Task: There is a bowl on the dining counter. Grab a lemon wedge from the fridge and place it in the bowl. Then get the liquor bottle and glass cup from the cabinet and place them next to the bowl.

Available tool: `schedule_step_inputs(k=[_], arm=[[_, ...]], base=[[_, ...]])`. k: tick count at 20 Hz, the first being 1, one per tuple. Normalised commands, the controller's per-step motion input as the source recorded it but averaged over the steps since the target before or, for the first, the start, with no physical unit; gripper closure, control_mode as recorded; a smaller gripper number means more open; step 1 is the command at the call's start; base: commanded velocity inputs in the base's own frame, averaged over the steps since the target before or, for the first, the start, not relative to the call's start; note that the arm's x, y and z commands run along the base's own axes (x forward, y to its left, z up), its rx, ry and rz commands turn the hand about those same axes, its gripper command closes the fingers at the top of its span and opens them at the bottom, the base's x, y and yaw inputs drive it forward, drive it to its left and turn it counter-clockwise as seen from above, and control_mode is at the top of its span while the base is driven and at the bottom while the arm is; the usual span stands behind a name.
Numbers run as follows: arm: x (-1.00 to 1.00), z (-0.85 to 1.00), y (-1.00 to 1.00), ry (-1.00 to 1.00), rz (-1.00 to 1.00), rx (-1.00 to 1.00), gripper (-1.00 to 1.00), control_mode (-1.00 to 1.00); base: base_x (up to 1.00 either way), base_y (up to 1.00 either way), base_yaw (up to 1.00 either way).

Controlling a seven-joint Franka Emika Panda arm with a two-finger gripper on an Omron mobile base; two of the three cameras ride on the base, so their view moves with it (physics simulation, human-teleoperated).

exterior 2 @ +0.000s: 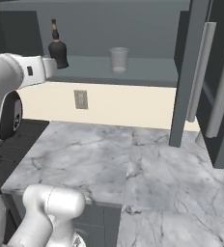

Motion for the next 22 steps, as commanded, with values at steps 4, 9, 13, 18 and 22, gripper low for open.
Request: schedule_step_inputs(k=[4, 9, 13, 18, 22], arm=[[0.54, 0.0, 0.0, -0.04, 0.1, 0.03, -1.0, -1.0], [0.27, 0.0, 0.0, -0.04, 0.03, 0.0, -1.0, -1.0], [0.15, 0.06, 0.0, 0.0, 0.0, 0.0, -1.0, -1.0], [0.13, 0.01, 0.0, 0.0, 0.0, 0.0, -1.0, -1.0], [0.06, 0.01, 0.0, 0.0, 0.0, 0.0, -1.0, -1.0]], base=[[0.0, 0.0, 0.0], [0.0, 0.0, 0.0], [0.0, 0.0, 0.0], [0.0, 0.0, 0.0], [0.0, 0.0, 0.0]])
